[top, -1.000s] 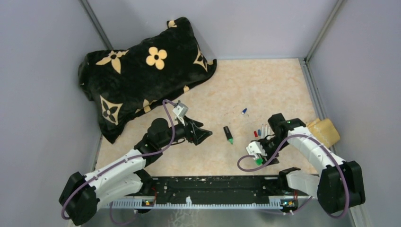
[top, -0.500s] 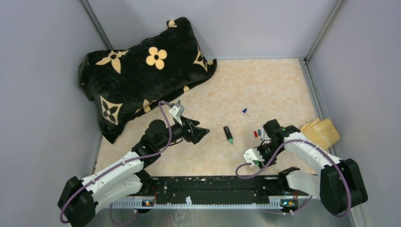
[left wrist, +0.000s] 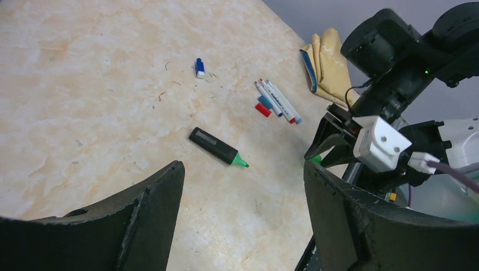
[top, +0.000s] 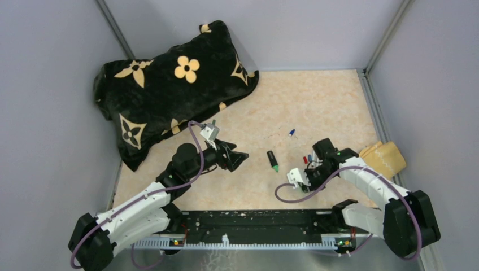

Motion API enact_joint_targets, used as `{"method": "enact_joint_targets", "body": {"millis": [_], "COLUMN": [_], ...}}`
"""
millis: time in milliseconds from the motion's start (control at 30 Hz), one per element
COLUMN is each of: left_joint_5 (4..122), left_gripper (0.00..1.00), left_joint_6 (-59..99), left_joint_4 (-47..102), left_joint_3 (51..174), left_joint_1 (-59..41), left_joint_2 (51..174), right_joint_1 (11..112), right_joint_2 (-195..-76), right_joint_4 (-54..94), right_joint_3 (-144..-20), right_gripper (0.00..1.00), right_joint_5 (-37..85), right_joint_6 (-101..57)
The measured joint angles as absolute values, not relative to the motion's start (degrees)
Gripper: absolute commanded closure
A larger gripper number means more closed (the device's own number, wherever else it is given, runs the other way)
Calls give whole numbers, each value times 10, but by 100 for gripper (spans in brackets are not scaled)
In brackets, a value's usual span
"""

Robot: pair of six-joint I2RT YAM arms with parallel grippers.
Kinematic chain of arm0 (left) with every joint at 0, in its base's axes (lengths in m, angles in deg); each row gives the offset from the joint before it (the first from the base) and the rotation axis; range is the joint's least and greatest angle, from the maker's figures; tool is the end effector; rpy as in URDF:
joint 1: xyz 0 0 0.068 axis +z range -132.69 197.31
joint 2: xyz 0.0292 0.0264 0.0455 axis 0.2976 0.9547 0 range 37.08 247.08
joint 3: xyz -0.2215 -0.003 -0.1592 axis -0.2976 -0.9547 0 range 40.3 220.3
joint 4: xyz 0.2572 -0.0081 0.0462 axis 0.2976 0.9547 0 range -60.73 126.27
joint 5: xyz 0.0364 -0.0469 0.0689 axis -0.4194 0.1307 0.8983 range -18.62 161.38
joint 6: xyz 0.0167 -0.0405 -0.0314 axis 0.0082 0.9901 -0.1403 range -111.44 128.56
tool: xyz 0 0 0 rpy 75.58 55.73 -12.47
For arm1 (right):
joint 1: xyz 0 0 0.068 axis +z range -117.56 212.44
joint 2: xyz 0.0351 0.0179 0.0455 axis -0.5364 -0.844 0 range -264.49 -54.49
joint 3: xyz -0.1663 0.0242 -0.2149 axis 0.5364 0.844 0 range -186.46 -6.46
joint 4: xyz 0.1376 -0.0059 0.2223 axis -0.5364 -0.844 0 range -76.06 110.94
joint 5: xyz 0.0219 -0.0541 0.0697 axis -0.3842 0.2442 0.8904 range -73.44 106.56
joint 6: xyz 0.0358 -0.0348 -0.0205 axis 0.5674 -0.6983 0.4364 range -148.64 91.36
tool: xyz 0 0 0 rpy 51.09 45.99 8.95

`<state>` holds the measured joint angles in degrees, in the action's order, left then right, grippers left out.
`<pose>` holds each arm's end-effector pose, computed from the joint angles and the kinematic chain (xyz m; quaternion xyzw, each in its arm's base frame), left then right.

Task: Insert the pens into the pen caps
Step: Pick up the pen cap at the corner of the board, then place the pen cap at the center of the board.

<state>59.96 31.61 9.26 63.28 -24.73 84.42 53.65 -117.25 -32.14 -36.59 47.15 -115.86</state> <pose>0.1420 -0.1376 0.2530 0.1871 0.7086 -0.4255 0.5309 0.1292 0.0697 0.1621 -0.7877 0.5556 0.2014 0.1739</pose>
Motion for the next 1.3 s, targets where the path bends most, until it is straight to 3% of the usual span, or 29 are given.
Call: {"method": "enact_joint_targets", "body": {"millis": [133,333,367,767,867,1000,1300], "left_joint_5": [611,643,660,687,689,689,688], "left_gripper": [18,18,19,19,19,19,19], "left_joint_6": [308,303,303,311,311,311,314], "left_joint_4": [106,124,128,128,128,127,125], "left_joint_3": [634,640,640,635,632,632,624], "left_joint_1": [-247,-247,-247,-246,-246,-246,-245], "left_joint_2": [834,820,813,788,788,788,784], "right_joint_1": [539,576,607,673,683,687,688], "right_joint_2": [-1179,-1250,-1328,-1555,-1590,-1612,-1612], "right_joint_4": [-260,-57,46,117,110,108,105], "right_joint_3": [-416,-492,-536,-673,-694,-715,-718], "right_gripper": [100,100,100,99,94,72,51], "right_joint_5": [536,549,527,356,295,237,201], "right_joint_6": [-1021,-729,-584,-271,-238,-220,-222]}}
